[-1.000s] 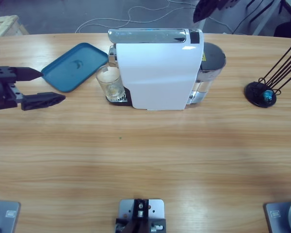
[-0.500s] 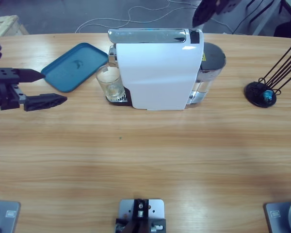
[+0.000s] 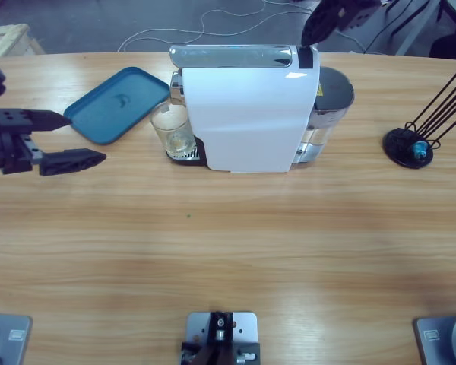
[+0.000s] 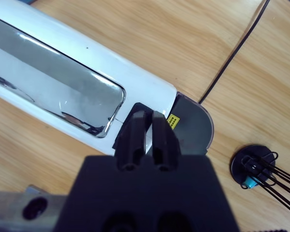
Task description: Pour coffee
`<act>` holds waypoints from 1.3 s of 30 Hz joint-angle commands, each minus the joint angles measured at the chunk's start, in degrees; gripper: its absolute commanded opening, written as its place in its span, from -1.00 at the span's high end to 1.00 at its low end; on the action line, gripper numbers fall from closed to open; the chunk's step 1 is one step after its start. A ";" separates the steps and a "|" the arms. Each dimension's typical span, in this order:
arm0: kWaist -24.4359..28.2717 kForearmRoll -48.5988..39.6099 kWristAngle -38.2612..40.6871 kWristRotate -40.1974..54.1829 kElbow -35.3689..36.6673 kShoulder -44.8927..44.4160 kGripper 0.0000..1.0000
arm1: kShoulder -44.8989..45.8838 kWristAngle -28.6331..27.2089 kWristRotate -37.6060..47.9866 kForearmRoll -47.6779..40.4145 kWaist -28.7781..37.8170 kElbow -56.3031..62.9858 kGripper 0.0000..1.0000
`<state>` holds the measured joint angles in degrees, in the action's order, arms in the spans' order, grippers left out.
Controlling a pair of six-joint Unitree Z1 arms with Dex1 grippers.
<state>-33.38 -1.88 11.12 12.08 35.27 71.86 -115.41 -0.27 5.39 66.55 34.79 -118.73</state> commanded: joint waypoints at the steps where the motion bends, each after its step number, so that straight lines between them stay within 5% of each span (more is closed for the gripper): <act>1: -0.59 0.17 -0.66 -0.75 -2.07 0.77 -0.96 | 3.96 -3.43 -0.33 3.36 0.80 -7.80 -1.00; 12: -0.62 0.38 -0.45 -0.69 -2.14 1.35 -0.96 | 6.28 -3.77 8.09 8.30 4.49 -7.55 -1.00; 39: -0.64 0.38 -0.57 -0.40 -1.61 3.48 -0.96 | 3.19 -4.03 9.02 8.51 5.11 -7.87 -1.00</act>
<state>-33.38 -1.81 11.12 12.08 35.03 73.36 -108.40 -3.35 13.51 74.91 38.89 -127.03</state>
